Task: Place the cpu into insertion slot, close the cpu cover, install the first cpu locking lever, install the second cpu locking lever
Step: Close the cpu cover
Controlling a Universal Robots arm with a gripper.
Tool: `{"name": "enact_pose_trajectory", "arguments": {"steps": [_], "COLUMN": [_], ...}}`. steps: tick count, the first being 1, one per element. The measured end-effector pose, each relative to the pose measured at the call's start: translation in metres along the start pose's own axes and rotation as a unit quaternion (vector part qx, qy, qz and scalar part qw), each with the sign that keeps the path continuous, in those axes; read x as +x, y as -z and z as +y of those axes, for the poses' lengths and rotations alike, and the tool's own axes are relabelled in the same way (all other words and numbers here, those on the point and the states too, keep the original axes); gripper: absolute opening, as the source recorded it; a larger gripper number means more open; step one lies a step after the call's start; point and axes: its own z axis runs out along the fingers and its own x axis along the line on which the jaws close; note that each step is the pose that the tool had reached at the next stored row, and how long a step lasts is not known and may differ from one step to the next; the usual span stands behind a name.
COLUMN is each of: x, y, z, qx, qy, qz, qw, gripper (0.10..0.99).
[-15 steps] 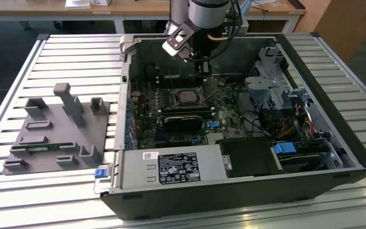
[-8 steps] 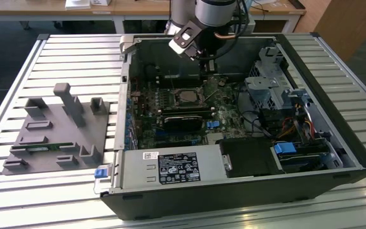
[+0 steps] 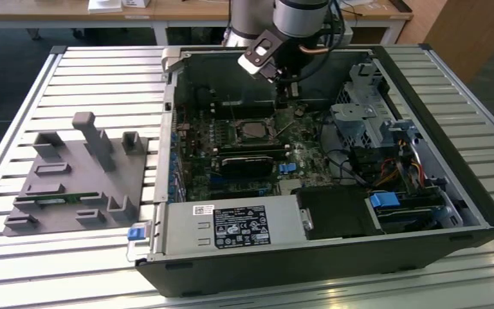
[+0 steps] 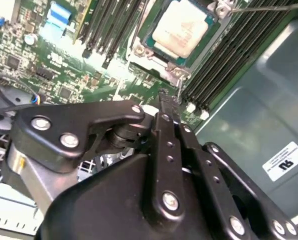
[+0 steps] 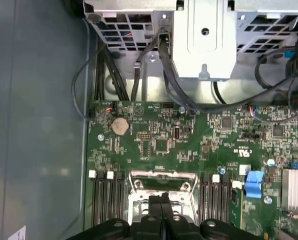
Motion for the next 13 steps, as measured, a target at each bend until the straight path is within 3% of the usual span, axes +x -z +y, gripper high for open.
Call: {"name": "enact_pose_trajectory", "arguments": {"steps": [13], "x": [-0.0003], "y": [-0.003], "z": [0.0327], "qx": [0.0], "qy": [-0.001], "qz": [-0.0004], "qw": [1.0], "gripper": [0.106]}}
